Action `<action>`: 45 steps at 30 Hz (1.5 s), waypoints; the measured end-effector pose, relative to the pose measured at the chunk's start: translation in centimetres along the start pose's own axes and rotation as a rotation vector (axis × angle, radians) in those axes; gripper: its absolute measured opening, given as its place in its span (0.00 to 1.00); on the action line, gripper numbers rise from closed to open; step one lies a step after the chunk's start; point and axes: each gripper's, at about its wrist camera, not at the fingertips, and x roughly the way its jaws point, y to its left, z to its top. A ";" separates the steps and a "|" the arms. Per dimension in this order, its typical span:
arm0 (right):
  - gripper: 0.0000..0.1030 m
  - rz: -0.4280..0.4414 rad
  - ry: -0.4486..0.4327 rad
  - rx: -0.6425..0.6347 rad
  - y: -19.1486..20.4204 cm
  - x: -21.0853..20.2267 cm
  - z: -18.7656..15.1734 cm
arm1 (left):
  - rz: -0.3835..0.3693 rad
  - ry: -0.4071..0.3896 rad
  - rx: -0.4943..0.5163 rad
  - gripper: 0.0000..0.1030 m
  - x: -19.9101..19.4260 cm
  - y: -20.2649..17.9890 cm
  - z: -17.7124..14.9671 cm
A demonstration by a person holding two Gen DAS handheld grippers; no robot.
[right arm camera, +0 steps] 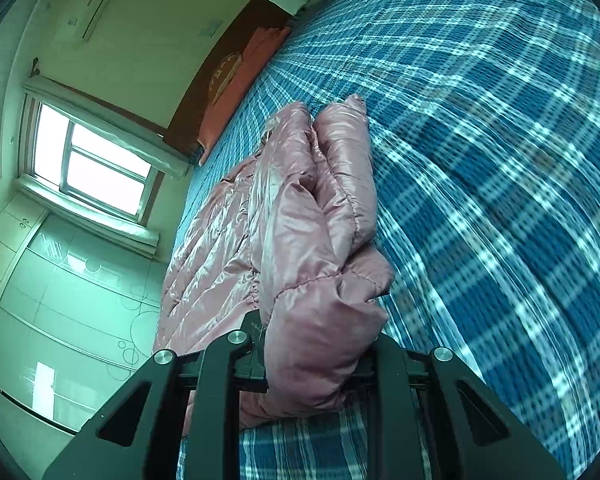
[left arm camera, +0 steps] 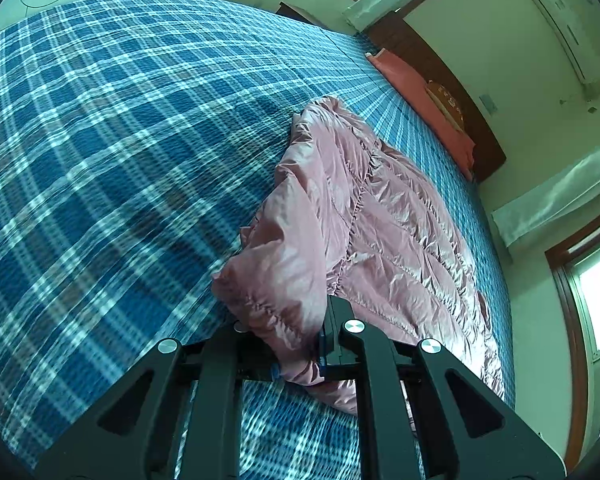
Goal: Fold large clothes
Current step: 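Grasp the jacket side edge with both grippers and fold it over the body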
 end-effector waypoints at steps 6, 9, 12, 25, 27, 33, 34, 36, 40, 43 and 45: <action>0.20 0.007 0.001 0.006 -0.3 0.1 0.1 | -0.017 0.007 -0.001 0.11 -1.0 1.0 -0.6; 0.24 0.023 -0.002 0.016 -0.3 0.8 1.0 | -0.046 0.014 -0.005 0.13 -1.1 1.4 -0.6; 0.31 0.028 -0.019 0.037 -1.1 0.4 1.3 | -0.072 0.025 -0.036 0.18 -1.4 2.1 -0.4; 0.45 0.020 -0.065 0.051 -3.9 -1.7 2.5 | -0.033 0.001 -0.037 0.37 -1.7 3.4 0.1; 0.35 0.009 -0.047 0.051 -4.3 -1.4 2.6 | -0.036 0.021 -0.041 0.28 -1.2 3.7 0.1; 0.29 0.003 -0.026 0.057 -4.6 -0.6 2.6 | -0.026 0.050 -0.045 0.21 -0.1 4.0 -0.3; 0.29 0.002 -0.025 0.056 -4.5 -0.7 2.5 | -0.025 0.050 -0.045 0.21 -0.1 4.0 -0.4; 0.28 0.000 -0.027 0.053 -4.4 -0.7 2.4 | -0.027 0.050 -0.045 0.20 -0.1 3.9 -0.4; 0.27 -0.001 -0.027 0.050 -4.4 -0.8 2.1 | -0.024 0.048 -0.032 0.19 0.0 3.7 -0.4; 0.26 0.000 -0.027 0.050 -4.7 -1.1 1.6 | -0.021 0.049 -0.027 0.19 0.0 3.6 -0.4; 0.26 0.000 -0.028 0.049 -4.7 -1.1 1.6 | -0.020 0.049 -0.024 0.19 0.1 3.6 -0.4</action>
